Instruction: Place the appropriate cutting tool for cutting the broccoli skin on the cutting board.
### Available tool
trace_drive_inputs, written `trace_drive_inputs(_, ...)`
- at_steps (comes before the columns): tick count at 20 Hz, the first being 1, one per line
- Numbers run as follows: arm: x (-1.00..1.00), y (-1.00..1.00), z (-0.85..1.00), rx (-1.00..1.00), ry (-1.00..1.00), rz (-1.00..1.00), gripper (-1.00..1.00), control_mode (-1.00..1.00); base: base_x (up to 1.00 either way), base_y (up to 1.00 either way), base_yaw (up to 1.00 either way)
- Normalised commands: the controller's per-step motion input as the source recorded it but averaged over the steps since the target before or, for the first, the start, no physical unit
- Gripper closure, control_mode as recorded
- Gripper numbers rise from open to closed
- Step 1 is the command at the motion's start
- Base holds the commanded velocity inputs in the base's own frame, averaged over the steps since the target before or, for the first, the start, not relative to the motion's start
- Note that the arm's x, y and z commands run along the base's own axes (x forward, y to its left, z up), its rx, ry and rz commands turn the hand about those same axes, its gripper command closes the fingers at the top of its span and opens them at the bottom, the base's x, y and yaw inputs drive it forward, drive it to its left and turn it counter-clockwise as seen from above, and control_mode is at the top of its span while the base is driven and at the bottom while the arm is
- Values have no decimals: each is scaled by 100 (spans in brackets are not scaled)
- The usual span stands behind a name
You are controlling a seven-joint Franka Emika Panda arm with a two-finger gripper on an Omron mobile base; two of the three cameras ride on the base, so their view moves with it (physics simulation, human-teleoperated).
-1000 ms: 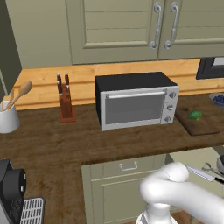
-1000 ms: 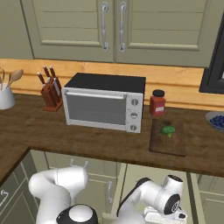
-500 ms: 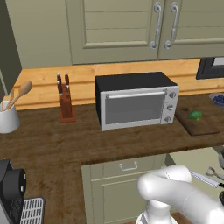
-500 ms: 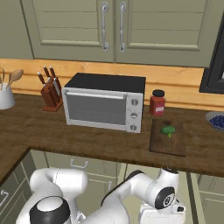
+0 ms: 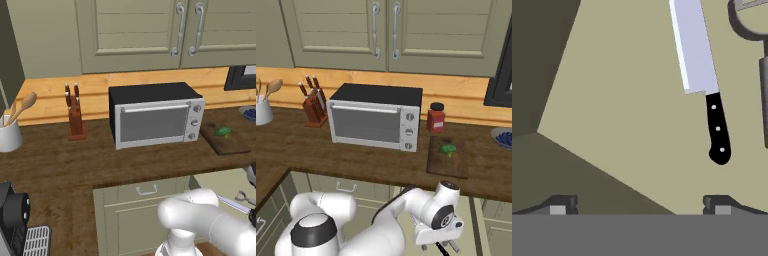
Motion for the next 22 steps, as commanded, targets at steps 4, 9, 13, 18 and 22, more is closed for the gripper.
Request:
trace_drive_inputs(4, 41, -1, -5, 8, -4, 8, -100, -100, 0, 0, 0)
trace_drive_inputs(9, 23, -6, -15, 0, -1, 4, -100, -100, 0, 0, 0)
trace_drive_inputs(13, 5, 0, -25, 0, 0, 0, -100, -100, 0, 0, 0)
trace_drive_inputs(18, 0, 0, -28, 0, 0, 1, -100, -100, 0, 0, 0)
trace_drive_inputs(22, 1, -3, -30, 0, 0, 3, -100, -100, 0, 0, 0)
